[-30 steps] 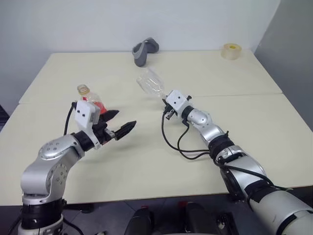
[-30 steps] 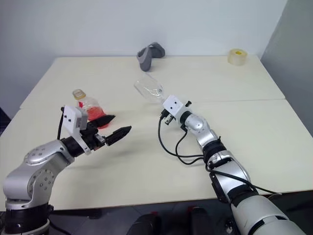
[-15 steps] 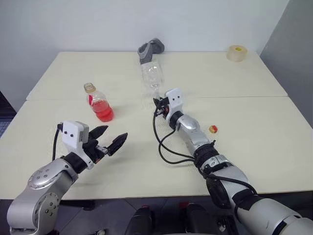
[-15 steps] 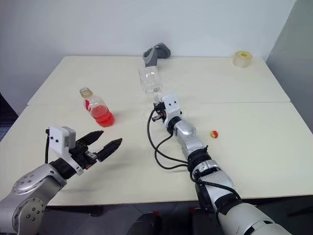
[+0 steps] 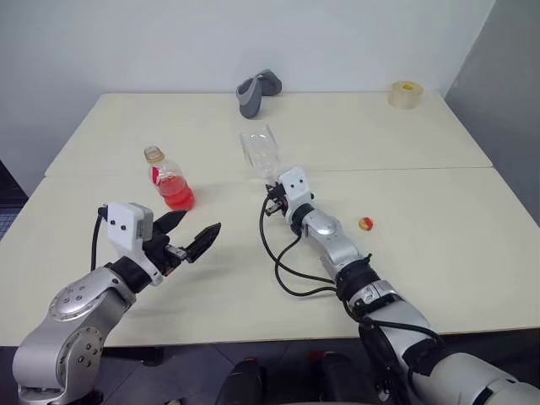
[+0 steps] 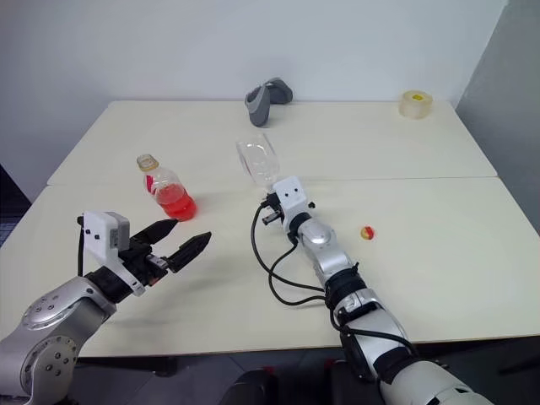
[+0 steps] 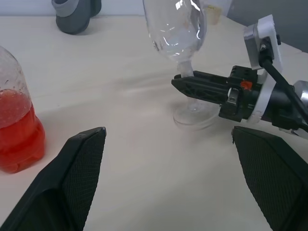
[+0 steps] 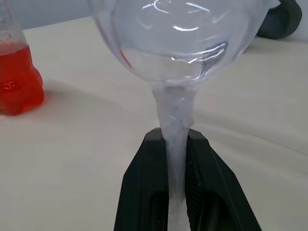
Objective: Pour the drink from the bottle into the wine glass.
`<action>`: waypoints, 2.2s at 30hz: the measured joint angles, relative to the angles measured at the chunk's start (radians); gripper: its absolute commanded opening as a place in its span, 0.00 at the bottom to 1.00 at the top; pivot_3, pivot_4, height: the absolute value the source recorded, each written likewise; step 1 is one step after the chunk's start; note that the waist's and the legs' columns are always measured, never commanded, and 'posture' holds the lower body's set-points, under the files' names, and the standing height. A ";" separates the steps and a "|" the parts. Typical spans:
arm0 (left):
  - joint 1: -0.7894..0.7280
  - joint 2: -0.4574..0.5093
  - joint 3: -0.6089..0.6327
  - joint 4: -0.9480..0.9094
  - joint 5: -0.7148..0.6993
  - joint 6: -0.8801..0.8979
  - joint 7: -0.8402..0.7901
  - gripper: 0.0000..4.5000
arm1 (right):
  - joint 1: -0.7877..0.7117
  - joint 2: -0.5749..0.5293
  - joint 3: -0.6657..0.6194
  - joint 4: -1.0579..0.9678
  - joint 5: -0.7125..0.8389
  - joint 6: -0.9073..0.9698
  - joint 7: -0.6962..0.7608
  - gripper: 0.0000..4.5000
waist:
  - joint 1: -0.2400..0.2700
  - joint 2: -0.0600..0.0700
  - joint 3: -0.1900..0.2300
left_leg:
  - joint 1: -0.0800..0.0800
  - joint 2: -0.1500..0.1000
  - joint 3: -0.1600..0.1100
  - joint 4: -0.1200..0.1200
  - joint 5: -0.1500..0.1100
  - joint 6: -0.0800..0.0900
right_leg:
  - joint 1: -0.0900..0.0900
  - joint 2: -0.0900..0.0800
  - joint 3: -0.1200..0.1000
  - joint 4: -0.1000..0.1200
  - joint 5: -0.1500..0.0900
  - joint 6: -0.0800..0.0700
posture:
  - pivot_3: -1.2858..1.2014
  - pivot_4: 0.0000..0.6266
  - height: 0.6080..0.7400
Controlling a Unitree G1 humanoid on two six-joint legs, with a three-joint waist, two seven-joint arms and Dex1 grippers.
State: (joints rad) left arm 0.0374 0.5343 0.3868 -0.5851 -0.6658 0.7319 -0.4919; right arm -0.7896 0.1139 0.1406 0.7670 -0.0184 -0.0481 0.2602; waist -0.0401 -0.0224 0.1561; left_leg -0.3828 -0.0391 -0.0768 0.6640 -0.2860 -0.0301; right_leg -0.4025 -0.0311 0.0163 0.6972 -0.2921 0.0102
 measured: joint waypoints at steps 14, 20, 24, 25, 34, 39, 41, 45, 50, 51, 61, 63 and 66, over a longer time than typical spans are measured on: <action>0.043 0.002 -0.012 -0.002 -0.005 -0.002 -0.020 1.00 | 0.145 -0.115 0.076 -0.431 0.000 0.409 0.128 0.03 | 0.008 0.000 -0.001 | 0.004 0.000 -0.001 -0.001 -0.002 0.003 | 0.004 0.000 -0.001 -0.003 -0.001 0.000 | 0.52 0.24 1.00; 0.041 0.006 -0.012 -0.002 -0.005 -0.002 -0.021 1.00 | 0.144 -0.114 0.079 -0.432 0.001 0.422 0.134 0.03 | 0.008 0.001 -0.001 | 0.011 0.001 -0.002 -0.004 -0.002 0.003 | 0.013 0.001 -0.001 -0.006 -0.001 -0.001 | 0.52 0.24 1.00; 0.019 0.011 -0.014 -0.002 -0.005 -0.004 -0.021 1.00 | 0.072 -0.034 0.044 -0.236 0.003 0.252 0.085 0.03 | 0.004 0.001 0.001 | 0.015 0.001 -0.001 -0.008 -0.002 0.003 | 0.015 0.003 -0.001 -0.008 -0.001 -0.001 | 0.52 0.24 1.00; 0.013 0.012 -0.015 -0.001 -0.004 -0.004 -0.021 1.00 | 0.049 -0.018 0.043 -0.189 0.002 0.213 0.078 0.03 | 0.002 0.001 0.002 | 0.015 0.002 -0.001 -0.009 -0.002 0.003 | 0.015 0.003 0.000 -0.008 -0.001 -0.001 | 0.52 0.24 1.00; 0.020 0.013 -0.021 0.007 0.002 -0.021 -0.021 1.00 | -0.104 0.016 0.017 0.151 -0.002 -0.094 0.019 0.03 | 0.000 0.002 0.003 | 0.015 0.002 -0.001 -0.011 -0.002 0.002 | 0.015 0.002 -0.001 -0.011 -0.001 -0.002 | 0.52 0.24 1.00; 0.031 0.013 -0.021 0.008 0.005 -0.030 -0.021 1.00 | -0.123 0.017 0.031 0.260 -0.038 -0.162 0.019 0.03 | -0.002 0.002 0.003 | 0.015 0.002 -0.001 -0.013 -0.002 0.002 | 0.015 0.003 -0.001 -0.011 -0.001 -0.002 | 0.52 0.24 1.00; 0.032 0.013 -0.020 0.013 0.008 -0.043 -0.021 1.00 | -0.128 0.018 0.034 0.279 -0.041 -0.178 0.024 0.03 | -0.002 0.002 0.003 | 0.017 0.002 -0.001 -0.014 -0.001 0.002 | 0.015 0.003 -0.001 -0.011 -0.001 -0.002 | 0.52 0.24 1.00; 0.032 0.013 -0.021 0.029 0.010 -0.050 -0.021 1.00 | -0.129 0.018 0.018 0.294 -0.033 -0.182 0.041 0.03 | -0.002 0.002 0.003 | 0.018 0.002 -0.001 -0.015 -0.001 0.002 | 0.015 0.003 0.000 -0.011 -0.001 -0.002 | 0.52 0.24 1.00; 0.029 0.013 -0.030 0.042 0.013 -0.062 -0.022 1.00 | -0.136 0.018 0.017 0.293 -0.033 -0.162 0.045 0.03 | -0.002 0.002 0.003 | 0.018 0.002 -0.001 -0.016 -0.001 0.002 | 0.016 0.003 0.000 -0.011 -0.001 -0.002 | 0.52 0.24 1.00; 0.025 0.013 -0.031 0.043 0.013 -0.063 -0.022 1.00 | -0.138 0.018 0.015 0.293 -0.033 -0.158 0.047 0.03 | -0.002 0.002 0.003 | 0.018 0.002 -0.001 -0.016 -0.001 0.002 | 0.016 0.003 -0.001 -0.011 -0.001 -0.002 | 0.52 0.24 1.00; 0.003 0.029 -0.048 0.073 0.015 -0.070 -0.029 1.00 | -0.132 0.017 -0.001 0.325 -0.034 -0.100 0.075 0.71 | -0.002 0.003 0.004 | 0.017 0.002 -0.001 -0.017 -0.001 0.002 | 0.015 0.003 -0.001 -0.012 -0.002 -0.002 | 0.52 0.24 1.00; 0.003 0.029 -0.048 0.076 0.015 -0.073 -0.030 1.00 | -0.124 0.016 -0.001 0.308 -0.033 -0.097 0.092 0.88 | -0.002 0.003 0.004 | 0.017 0.002 -0.001 -0.017 -0.001 0.002 | 0.015 0.003 -0.001 -0.013 -0.002 -0.002 | 0.52 0.24 1.00; 0.007 0.030 -0.048 0.076 0.015 -0.082 -0.030 1.00 | -0.037 -0.003 0.001 0.166 -0.019 -0.086 0.153 0.99 | -0.001 0.003 0.004 | 0.017 0.003 -0.001 -0.018 -0.001 0.002 | 0.015 0.003 -0.001 -0.015 -0.002 -0.002 | 0.52 0.24 1.00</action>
State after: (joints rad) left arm 0.0448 0.5642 0.3387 -0.5089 -0.6510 0.6499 -0.5223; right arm -0.8268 0.1108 0.1418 0.9332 -0.0379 -0.1343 0.4137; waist -0.0410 -0.0197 0.1599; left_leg -0.3657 -0.0364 -0.0782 0.6460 -0.2874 -0.0278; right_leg -0.3871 -0.0286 0.0155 0.6823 -0.2936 0.0079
